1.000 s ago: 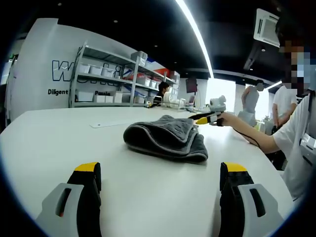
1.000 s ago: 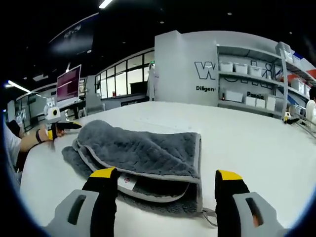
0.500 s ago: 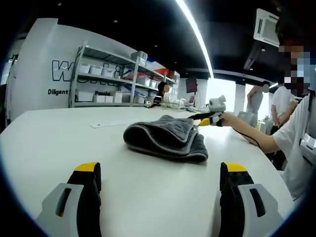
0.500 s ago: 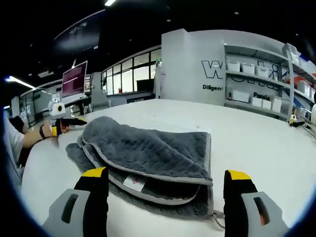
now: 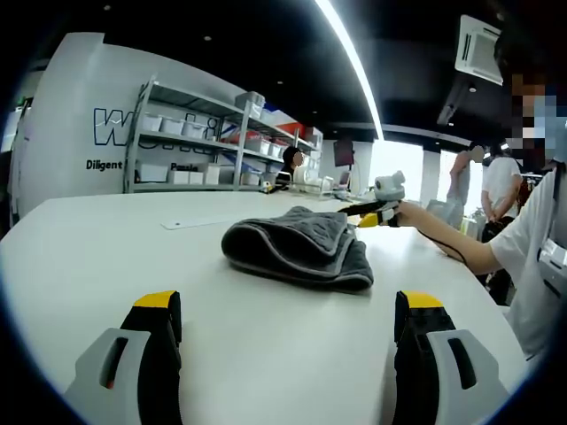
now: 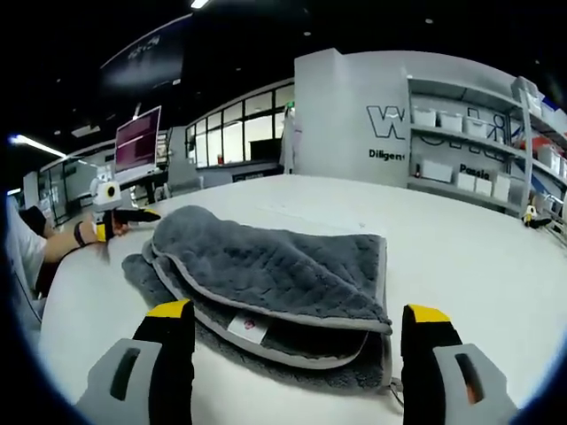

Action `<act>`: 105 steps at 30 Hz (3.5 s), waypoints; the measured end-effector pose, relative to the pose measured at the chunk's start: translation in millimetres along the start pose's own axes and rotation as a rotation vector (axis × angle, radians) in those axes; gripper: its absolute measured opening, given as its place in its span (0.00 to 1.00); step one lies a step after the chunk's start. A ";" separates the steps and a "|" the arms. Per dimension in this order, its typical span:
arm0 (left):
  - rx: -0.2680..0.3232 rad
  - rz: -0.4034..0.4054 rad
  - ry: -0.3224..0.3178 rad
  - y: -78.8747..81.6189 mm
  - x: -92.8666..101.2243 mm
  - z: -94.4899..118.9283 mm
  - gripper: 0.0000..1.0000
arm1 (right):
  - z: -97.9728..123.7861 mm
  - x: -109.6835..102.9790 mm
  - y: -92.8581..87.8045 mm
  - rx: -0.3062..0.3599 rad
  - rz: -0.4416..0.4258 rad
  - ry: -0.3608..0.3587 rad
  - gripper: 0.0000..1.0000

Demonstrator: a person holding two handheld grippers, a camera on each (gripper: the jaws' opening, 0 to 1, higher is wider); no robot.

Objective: Open the folded towel by lifting each exposed corner and separating the folded layers until the towel lies flat within the target outline without major curled edges

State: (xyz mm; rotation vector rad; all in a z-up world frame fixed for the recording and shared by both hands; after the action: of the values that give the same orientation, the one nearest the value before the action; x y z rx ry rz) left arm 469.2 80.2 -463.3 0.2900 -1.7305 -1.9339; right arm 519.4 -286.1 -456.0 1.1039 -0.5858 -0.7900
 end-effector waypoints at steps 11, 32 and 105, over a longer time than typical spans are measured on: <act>0.001 -0.002 0.003 0.7 -0.6 0.1 0.99 | -0.1 2.8 1.1 0.005 -0.003 -0.009 0.99; -0.007 -0.034 0.042 8.4 -1.9 -5.9 0.99 | 2.3 -4.1 6.0 0.004 0.022 -0.004 0.99; -0.366 -1.505 0.287 9.5 53.8 -119.5 0.14 | 4.4 -5.2 14.7 0.033 0.003 0.009 0.96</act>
State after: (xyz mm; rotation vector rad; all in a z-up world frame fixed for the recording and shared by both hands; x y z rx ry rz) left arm 484.6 -50.2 -463.3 2.0148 -0.8207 -2.7946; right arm 516.9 -280.9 -440.9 1.1361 -0.5949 -0.7748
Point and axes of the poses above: the point that each gripper's makers call its tool centre point, and the gripper's own axes: z roughly backward along the fingers, x roughly to its right, y roughly out of its top, the point moved 2 cm from there along z, roughly backward along the fingers, and after that the axes turned 3 degrees about z, right-handed, at the moved point
